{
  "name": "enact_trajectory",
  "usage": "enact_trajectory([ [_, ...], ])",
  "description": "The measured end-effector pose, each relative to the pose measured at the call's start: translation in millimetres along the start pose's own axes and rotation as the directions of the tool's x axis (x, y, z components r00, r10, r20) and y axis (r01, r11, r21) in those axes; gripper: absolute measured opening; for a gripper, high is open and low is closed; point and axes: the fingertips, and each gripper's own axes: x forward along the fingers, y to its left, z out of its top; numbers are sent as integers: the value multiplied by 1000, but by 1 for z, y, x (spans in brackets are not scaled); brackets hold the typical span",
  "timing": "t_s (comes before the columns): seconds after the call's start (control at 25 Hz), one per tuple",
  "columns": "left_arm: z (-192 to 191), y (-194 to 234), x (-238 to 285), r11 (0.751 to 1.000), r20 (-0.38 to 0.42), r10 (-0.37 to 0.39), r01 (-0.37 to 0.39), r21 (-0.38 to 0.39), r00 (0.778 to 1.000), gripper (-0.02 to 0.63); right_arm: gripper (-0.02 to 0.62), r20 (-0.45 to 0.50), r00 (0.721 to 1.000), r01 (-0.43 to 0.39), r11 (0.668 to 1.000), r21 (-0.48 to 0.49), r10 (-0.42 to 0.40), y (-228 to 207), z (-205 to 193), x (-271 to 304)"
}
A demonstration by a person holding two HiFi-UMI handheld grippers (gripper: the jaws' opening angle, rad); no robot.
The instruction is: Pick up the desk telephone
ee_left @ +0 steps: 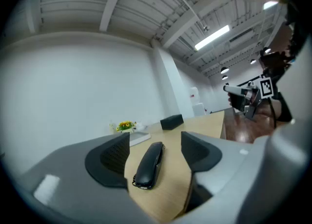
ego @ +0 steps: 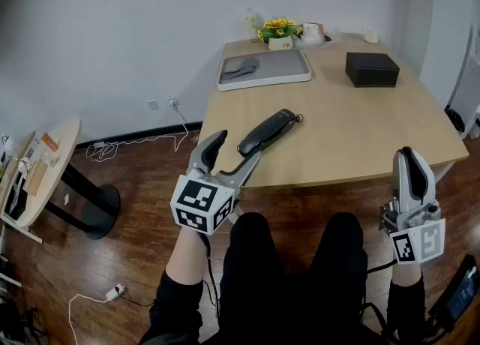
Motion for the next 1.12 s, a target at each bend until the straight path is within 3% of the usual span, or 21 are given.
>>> enact_trajectory([
  [0.16, -45, 5, 62, 993, -194, -109, 114, 15, 975, 341, 43, -4, 1000, -8, 1000, -26, 8, -3, -15, 17],
  [0.36, -96, 6, 105, 980, -416, -180, 201, 6, 891, 341, 37, -18, 1000, 10, 999, -30, -11, -24, -27, 28],
  [0.6, -128, 3, 135, 949, -556, -290, 307, -66, 779, 343, 28, -31, 999, 34, 999, 34, -33, -48, -47, 27],
  [0.76, -135, 4, 141, 937, -563, -341, 318, -142, 753, 348, 23, -24, 1000, 19, 998, 65, -18, -48, -54, 25],
  [0.84, -134, 7, 141, 939, -546, -342, 302, -164, 765, 310, 21, -26, 999, 24, 997, 69, -22, -48, -54, 24],
  [0.92, -130, 12, 142, 952, -524, -306, 272, -143, 795, 286, 20, -29, 999, 29, 997, 70, -27, -47, -54, 24],
  [1.0, -123, 16, 141, 961, -480, -278, 237, -144, 832, 267, 18, -29, 999, 30, 997, 70, -28, -47, -54, 25],
  [1.12, -105, 20, 133, 955, -344, -259, 185, -232, 903, 264, 17, -26, 999, 34, 997, 66, -32, -47, -51, 24],
])
